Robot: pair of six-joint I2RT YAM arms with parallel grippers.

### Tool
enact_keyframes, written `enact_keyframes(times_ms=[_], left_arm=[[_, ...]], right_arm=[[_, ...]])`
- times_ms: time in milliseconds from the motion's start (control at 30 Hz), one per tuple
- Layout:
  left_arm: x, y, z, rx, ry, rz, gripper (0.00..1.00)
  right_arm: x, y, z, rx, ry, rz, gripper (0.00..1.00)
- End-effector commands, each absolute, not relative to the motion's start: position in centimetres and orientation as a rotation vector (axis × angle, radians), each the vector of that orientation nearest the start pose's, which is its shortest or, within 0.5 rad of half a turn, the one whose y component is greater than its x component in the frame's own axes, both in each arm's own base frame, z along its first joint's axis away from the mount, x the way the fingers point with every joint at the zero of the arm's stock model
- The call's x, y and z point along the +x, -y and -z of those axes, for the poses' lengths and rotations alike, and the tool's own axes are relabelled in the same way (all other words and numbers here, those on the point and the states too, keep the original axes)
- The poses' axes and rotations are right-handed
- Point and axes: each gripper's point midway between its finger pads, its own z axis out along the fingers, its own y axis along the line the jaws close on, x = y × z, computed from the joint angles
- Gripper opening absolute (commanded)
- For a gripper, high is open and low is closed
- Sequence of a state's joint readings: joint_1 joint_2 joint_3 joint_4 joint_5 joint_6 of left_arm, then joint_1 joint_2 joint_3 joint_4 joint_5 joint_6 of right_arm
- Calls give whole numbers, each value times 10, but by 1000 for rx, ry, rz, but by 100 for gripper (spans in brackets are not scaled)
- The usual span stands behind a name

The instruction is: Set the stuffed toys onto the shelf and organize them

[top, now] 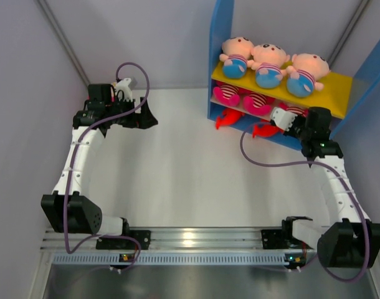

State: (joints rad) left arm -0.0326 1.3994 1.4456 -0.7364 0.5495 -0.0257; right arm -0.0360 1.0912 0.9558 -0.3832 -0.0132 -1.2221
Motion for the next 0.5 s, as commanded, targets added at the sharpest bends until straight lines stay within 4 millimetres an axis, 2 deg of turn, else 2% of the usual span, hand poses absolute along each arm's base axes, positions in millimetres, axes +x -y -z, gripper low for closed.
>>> enact_keyframes(times_ms=[0, 100, 200, 467], left_arm=[[362, 104, -292, 336, -2127, 642, 99], [363, 104, -291, 334, -2129, 637, 99], [365, 104, -290, 334, -2134, 642, 99], [371, 100, -283, 315, -2155, 616, 99]], right_arm=[[381, 49, -258, -1168, -1692, 728, 0], [387, 52, -251, -1175, -1699, 717, 0], [393, 45, -244, -1193, -1683, 670, 0], [405, 37, -237, -1237, -1648, 632, 0]])
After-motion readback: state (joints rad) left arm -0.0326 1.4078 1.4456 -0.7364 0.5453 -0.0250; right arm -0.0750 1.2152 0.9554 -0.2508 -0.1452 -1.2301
